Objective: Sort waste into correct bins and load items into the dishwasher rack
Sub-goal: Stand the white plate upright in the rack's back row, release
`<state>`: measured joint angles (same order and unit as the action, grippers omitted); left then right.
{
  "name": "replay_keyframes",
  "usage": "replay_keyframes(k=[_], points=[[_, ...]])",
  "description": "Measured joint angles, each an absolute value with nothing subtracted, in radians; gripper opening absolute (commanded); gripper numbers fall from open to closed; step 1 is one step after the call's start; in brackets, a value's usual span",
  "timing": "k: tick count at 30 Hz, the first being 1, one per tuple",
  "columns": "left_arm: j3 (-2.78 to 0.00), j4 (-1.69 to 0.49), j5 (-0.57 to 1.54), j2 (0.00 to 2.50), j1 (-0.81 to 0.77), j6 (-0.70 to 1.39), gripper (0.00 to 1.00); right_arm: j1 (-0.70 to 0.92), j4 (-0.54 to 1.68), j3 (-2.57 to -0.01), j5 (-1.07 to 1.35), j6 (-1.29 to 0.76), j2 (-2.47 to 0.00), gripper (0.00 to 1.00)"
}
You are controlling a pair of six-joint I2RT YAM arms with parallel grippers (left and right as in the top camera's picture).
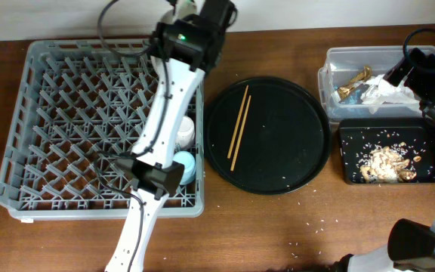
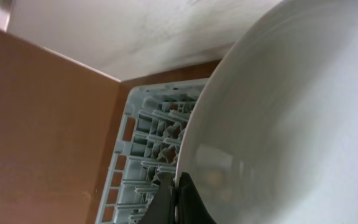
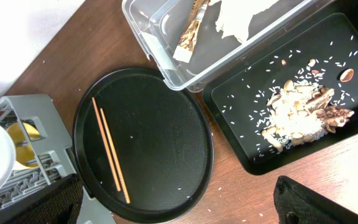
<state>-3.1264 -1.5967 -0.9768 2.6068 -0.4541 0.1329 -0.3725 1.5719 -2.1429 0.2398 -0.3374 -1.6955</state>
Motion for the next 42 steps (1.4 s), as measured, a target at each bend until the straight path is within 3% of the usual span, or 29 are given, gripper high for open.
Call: replay_keyframes(k=[10, 20, 27, 37, 40, 42], points=[[-3.126, -1.547, -0.883, 2.561, -0.386, 0.155, 0.01, -0.373, 1.572, -2.143, 0.240, -0.337, -1.695, 0.99], [-3.021, -1.509, -0.947, 2.470, -0.252, 0.155, 0.01, -0.373, 1.572, -2.143, 0.240, -0.337, -1.695, 0.99], [-2.771, -1.414, -0.945, 2.469, -0.255, 0.155, 0.01, -0.373, 1.572, -2.143, 0.240, -0.337, -1.695, 0.98], [-2.733, -1.390, -0.890, 2.469, -0.265, 0.155, 0.01, -0.373, 1.572, -2.143, 0.240, -0.337, -1.695, 0.99], [-2.733, -1.390, -0.855, 2.469, -0.280, 0.156, 0.11, -0.373, 1.572, -2.143, 0.240, -0.337, -1.695, 0.98], [-2.733, -1.391, -0.815, 2.469, -0.282, 0.159, 0.24, -0.373, 1.572, -2.143, 0.240, -0.337, -1.695, 0.98]])
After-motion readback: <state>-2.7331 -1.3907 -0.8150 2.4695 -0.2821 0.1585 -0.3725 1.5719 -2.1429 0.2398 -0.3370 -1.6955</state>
